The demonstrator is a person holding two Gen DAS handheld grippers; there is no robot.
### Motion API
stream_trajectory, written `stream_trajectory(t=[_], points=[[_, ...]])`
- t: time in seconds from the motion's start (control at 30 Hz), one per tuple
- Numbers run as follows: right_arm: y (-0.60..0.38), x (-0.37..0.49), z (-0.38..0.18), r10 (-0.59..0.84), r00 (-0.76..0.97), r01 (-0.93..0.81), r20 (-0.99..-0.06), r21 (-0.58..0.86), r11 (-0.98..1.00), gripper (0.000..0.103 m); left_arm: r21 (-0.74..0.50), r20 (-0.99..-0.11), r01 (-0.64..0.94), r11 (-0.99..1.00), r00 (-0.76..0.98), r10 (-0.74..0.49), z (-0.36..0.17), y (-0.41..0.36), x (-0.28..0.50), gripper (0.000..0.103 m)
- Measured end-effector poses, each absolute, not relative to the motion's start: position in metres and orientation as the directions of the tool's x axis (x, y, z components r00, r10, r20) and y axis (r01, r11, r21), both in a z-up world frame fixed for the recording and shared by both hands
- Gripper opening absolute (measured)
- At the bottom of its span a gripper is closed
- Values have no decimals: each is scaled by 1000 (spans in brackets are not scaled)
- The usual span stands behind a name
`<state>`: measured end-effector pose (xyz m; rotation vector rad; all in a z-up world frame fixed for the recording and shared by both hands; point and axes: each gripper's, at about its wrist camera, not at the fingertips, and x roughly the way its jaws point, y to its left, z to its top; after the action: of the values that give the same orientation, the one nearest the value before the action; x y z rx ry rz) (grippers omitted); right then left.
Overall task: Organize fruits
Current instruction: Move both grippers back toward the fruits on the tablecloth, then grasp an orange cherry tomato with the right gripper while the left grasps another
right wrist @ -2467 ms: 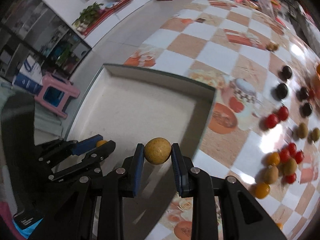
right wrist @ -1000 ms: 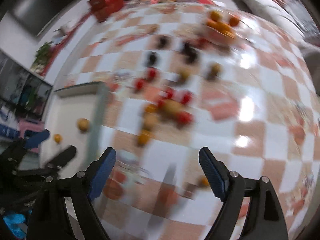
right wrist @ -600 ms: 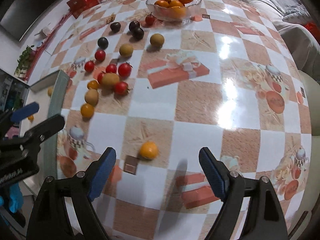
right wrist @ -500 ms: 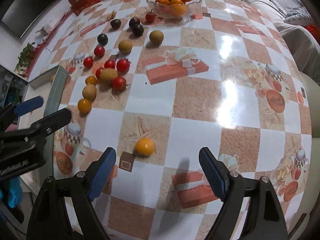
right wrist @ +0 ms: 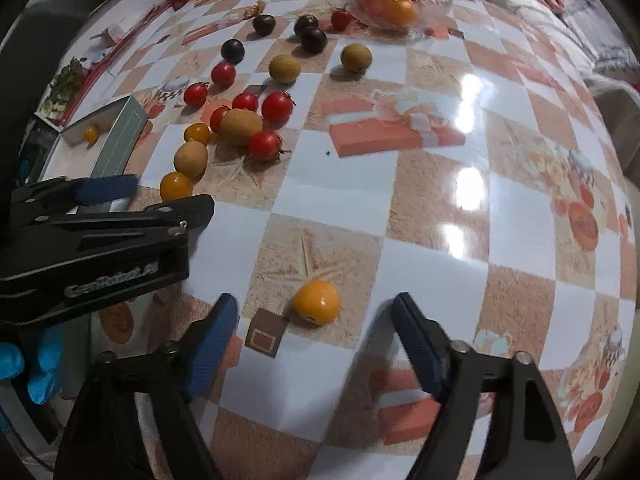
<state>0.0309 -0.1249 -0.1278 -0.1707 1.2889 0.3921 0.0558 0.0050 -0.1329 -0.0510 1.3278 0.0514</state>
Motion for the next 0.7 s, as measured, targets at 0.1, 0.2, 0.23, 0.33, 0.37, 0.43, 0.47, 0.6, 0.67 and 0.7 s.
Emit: stream_trajectory(t=[0.1, 0.2, 0.23, 0.33, 0.37, 0.43, 0.47, 0.6, 0.67, 0.7], points=[[-116, 31, -126, 176, 237, -405, -955, 67, 912, 54, -12, -969, -74, 997, 245, 7, -132, 4, 57, 62], [-110, 31, -125, 159, 247, -427, -956, 39, 903, 27, -12, -969, -70, 997, 249, 6, -130, 0, 58, 44], [-112, 32, -125, 165, 243, -423, -956, 49, 905, 23, -15, -968, -68, 998, 251, 3, -129, 0, 58, 39], [-122, 35, -124, 202, 220, -379, -954, 108, 919, 23, -32, -968, -59, 998, 249, -17, -127, 0, 58, 25], [-125, 36, -124, 218, 212, -365, -953, 130, 922, 23, -40, -968, -60, 997, 249, -24, -126, 1, 57, 25], [-134, 37, -122, 253, 197, -331, -947, 179, 926, 23, -68, -969, -70, 995, 243, -49, -124, 4, 55, 25], [-137, 39, -121, 261, 194, -320, -946, 191, 928, 23, -77, -969, -75, 994, 242, -57, -122, 6, 54, 25], [-147, 42, -116, 287, 188, -281, -939, 229, 932, 23, -102, -962, -83, 991, 262, -77, -108, 13, 48, 25], [-149, 43, -112, 297, 190, -266, -936, 243, 933, 23, -110, -957, -79, 991, 276, -84, -99, 16, 45, 25], [-150, 44, -110, 303, 191, -260, -934, 249, 933, 23, -110, -955, -75, 991, 284, -85, -93, 17, 43, 25]])
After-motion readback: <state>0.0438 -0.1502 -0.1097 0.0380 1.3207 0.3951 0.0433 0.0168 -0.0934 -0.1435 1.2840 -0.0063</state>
